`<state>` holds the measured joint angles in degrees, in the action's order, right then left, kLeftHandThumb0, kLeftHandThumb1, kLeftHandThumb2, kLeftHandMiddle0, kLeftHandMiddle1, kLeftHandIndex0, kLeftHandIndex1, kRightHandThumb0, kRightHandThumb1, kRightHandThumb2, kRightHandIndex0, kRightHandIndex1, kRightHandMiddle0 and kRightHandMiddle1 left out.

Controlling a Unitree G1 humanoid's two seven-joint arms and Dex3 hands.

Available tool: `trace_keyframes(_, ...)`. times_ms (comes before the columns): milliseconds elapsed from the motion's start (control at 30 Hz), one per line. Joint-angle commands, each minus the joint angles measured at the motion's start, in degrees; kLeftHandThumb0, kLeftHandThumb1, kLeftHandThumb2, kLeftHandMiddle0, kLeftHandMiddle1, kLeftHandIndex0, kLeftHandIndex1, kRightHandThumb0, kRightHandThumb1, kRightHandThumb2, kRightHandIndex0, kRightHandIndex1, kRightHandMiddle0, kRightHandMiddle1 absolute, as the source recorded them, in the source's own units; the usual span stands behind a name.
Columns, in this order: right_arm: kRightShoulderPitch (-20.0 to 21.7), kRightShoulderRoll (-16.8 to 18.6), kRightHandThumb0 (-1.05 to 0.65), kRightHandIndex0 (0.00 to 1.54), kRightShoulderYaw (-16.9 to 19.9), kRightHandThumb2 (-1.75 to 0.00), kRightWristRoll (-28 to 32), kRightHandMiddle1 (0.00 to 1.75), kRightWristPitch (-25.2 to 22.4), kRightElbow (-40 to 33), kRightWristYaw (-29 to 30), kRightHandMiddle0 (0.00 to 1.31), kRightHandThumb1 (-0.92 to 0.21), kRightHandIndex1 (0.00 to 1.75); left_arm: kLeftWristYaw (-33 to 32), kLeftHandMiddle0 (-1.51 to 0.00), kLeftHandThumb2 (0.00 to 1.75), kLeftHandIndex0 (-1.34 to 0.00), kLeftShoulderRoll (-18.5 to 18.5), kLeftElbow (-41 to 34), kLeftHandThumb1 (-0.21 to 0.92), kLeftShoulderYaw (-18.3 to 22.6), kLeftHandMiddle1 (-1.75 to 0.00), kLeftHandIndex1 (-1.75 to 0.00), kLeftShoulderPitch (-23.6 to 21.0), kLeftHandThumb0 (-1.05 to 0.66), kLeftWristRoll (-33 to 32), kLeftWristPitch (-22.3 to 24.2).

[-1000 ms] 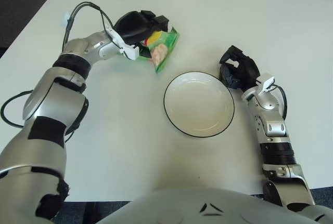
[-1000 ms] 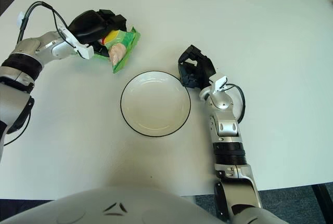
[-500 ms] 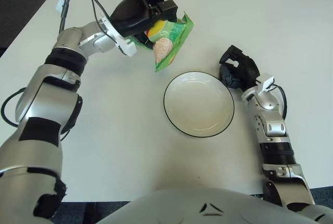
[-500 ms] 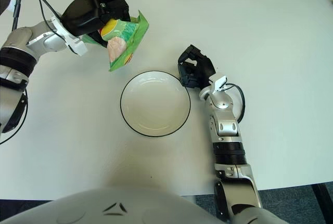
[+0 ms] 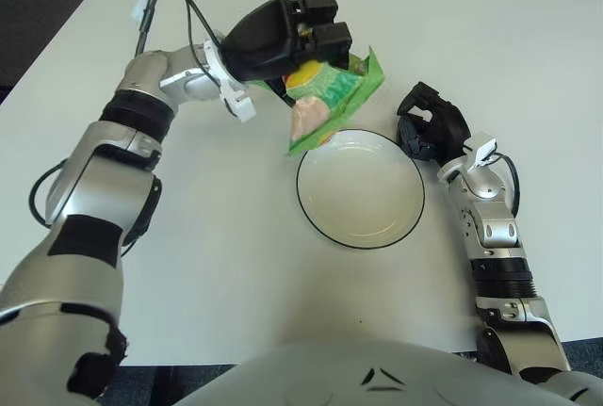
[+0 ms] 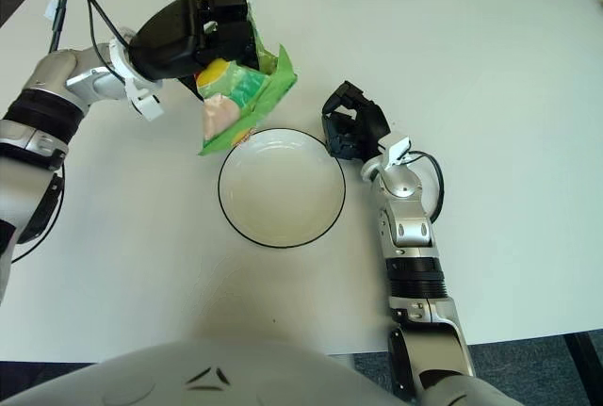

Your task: Put the snack into the plate.

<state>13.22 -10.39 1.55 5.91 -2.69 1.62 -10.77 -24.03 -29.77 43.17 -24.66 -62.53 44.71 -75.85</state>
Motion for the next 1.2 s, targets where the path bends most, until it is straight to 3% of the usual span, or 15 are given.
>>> trace_keyframes(0, -5.23, 0.09, -0.41, 0.96, -0.86, -1.02, -1.03, 1.75, -3.14, 4.78, -0.39, 0.44, -0.54, 1.75, 3.69, -0.54, 1.19, -0.66, 0.91, -0.43, 0.4, -0.43, -1.75, -1.75, 0.06, 0.44, -4.77, -3.68)
trace_keyframes(133, -5.22, 0.08, -0.41, 0.96, -0.84, -1.02, -1.05, 1.75, -3.13, 4.83, -0.38, 0.44, -0.54, 1.75, 6.68, -0.52, 1.17, -0.66, 2.83, -1.69, 0.43, -0.11, -1.75, -1.75, 0.14, 0.43, -5.02, -4.51)
trace_keyframes(433, -5.5, -0.19, -0.41, 0.95, -0.41, -1.01, -0.49, 1.75, -2.74, 4.72, -1.12, 0.44, -0.55, 1.75, 7.0, -0.49, 1.11, -0.65, 3.93, -9.9, 0.47, 4.13, -1.75, -1.75, 2.53, 0.42, 2.87, -3.95)
trace_keyframes(867, -4.79, -0.49, -0.41, 0.96, -0.02, -1.0, -0.54, 1.75, -0.91, 6.19, -2.49, 0.43, -0.56, 1.75, 16.34, -0.48, 1.09, -0.69, 6.92, -17.38, 0.48, 2.09, -1.74, -1.75, 5.95, 0.41, -2.88, -0.76)
trace_keyframes(1000, -4.72, -0.69, -0.41, 0.97, -0.12, -1.0, -0.91, 1.75, 0.75, 6.91, -2.87, 0.43, -0.55, 1.75, 16.68, -0.56, 1.04, -0.69, 8.26, -15.12, 0.47, 2.16, -1.64, -1.75, 4.81, 0.42, -3.42, -2.38)
trace_keyframes(1100, -4.72, -0.71, -0.41, 0.97, -0.19, -1.0, -1.22, 1.75, 1.97, 7.38, -2.99, 0.43, -0.55, 1.75, 16.79, -0.64, 0.82, -0.65, 8.55, -13.76, 0.54, 2.27, -1.47, -1.75, 4.2, 0.41, -4.18, -3.88)
trace_keyframes(1167, -4.77, -0.72, -0.41, 0.97, -0.2, -1.0, -1.28, 1.75, 2.53, 7.58, -3.06, 0.44, -0.55, 1.75, 17.17, -0.69, 0.84, -0.59, 8.4, -13.09, 0.52, 2.24, -1.29, -1.69, 3.92, 0.21, -4.86, -4.81)
